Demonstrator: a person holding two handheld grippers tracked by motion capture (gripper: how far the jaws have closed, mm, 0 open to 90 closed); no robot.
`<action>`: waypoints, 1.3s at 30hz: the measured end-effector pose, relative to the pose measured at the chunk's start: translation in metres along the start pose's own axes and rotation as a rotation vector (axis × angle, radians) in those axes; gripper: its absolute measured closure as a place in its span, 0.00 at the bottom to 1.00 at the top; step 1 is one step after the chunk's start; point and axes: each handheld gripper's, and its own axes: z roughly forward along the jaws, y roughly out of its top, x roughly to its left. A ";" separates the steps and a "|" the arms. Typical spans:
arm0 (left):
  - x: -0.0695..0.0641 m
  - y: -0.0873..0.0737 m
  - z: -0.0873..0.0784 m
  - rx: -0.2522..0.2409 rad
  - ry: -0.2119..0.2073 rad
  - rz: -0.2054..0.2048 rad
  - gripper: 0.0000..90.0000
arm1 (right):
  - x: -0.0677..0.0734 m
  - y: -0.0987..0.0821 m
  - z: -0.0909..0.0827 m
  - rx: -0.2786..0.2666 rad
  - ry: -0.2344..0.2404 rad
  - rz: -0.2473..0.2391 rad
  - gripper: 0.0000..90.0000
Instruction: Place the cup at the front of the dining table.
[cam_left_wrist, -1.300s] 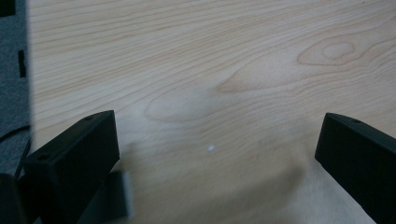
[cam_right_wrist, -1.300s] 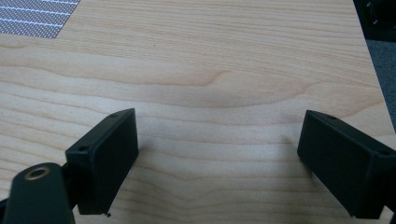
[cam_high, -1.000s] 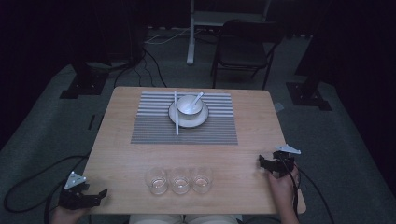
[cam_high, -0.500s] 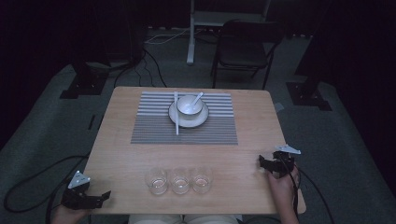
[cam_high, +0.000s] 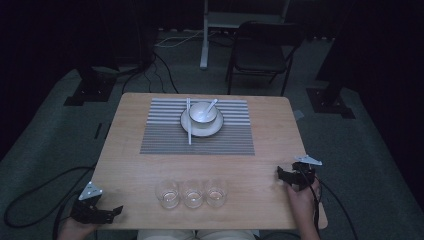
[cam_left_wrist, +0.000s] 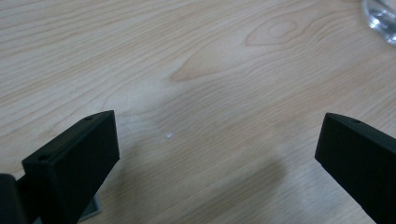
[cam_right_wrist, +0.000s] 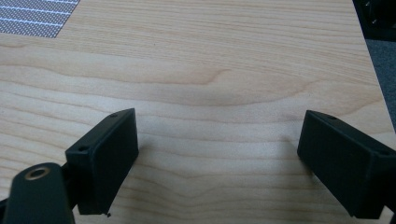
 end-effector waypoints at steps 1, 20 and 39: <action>-0.001 0.002 0.000 -0.001 -0.003 -0.002 0.00 | 0.000 0.000 0.000 0.000 0.000 0.000 0.13; -0.022 0.035 0.006 -0.004 -0.090 0.094 0.00 | 0.000 0.000 0.000 -0.001 0.000 0.000 0.13; -0.037 0.079 -0.006 -0.093 -0.141 0.153 0.00 | 0.000 0.000 0.000 -0.001 0.000 -0.001 0.13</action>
